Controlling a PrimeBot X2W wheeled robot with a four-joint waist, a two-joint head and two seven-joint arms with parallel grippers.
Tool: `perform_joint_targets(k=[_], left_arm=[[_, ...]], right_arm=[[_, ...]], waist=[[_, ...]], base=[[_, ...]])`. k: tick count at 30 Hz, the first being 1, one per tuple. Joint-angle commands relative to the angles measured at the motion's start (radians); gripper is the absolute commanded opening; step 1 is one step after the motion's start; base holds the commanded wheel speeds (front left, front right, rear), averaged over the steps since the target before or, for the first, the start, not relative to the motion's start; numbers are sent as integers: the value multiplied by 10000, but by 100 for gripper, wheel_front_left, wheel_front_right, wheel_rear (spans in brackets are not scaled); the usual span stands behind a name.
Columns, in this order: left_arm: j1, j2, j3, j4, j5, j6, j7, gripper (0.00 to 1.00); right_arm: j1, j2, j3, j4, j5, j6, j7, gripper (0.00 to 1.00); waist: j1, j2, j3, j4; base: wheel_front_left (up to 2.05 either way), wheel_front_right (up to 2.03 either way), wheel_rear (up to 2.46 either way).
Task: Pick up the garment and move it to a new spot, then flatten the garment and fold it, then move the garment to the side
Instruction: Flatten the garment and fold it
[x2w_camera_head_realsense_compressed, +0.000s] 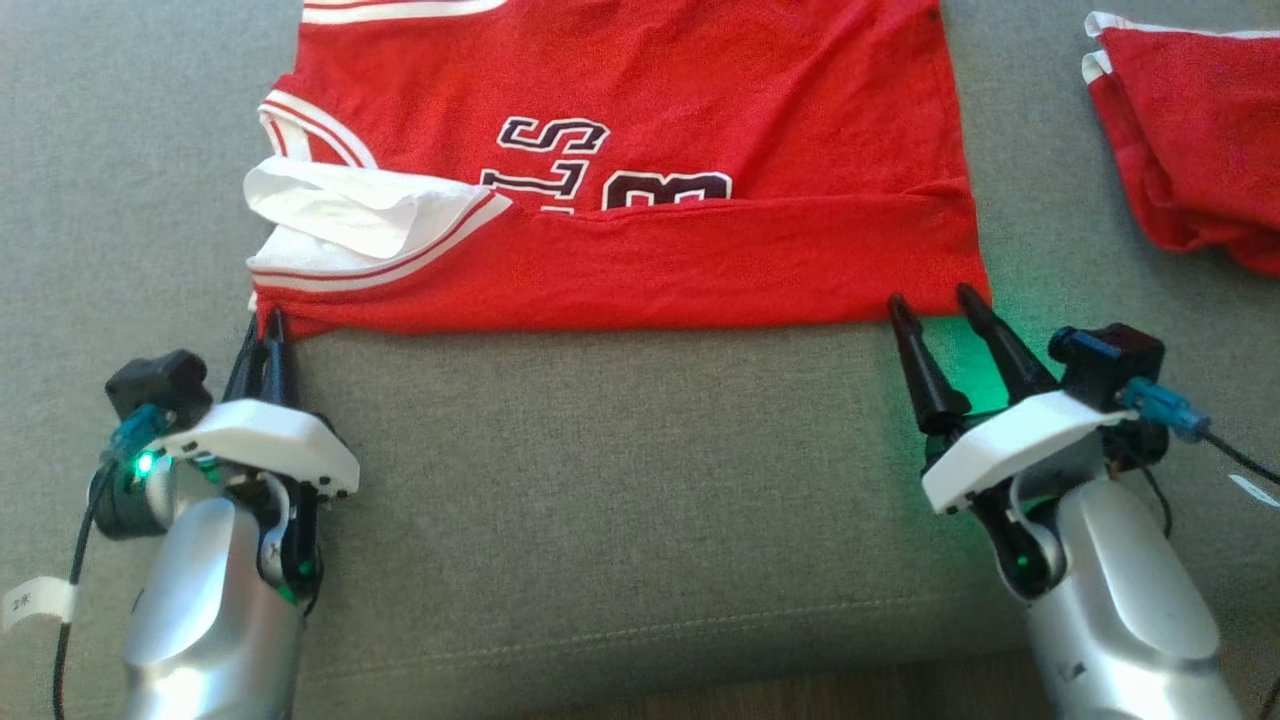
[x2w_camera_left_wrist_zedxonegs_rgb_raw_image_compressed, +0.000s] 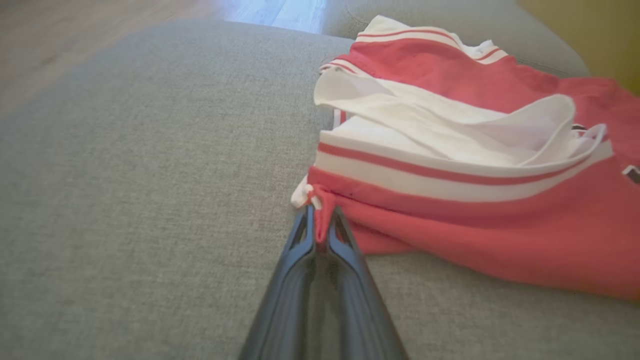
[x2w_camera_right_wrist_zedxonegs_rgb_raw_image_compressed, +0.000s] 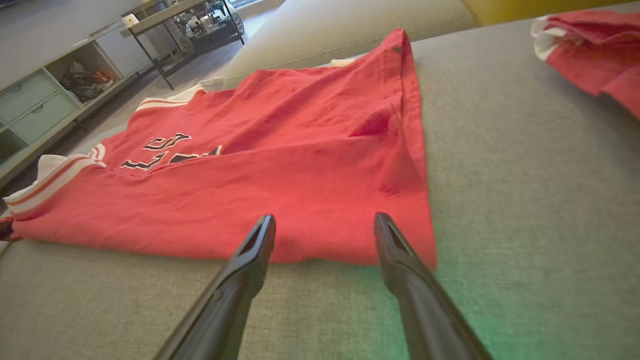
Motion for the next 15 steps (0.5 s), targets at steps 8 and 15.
perform_joint_targets(k=[8,15], left_arm=[[371,188,406,-967,305,-256,-76,0],[551,24,403,-1175,487,-491,-77,0]], right_arm=[[-816,18,-785,1175,9,-4,537,100],[-1495,18,-1362,2781,-382,-4,772,31]], waist=[[-1,0,-297,269],[-1,0,-471,498]], base=[[0,0,0],[0,0,0]])
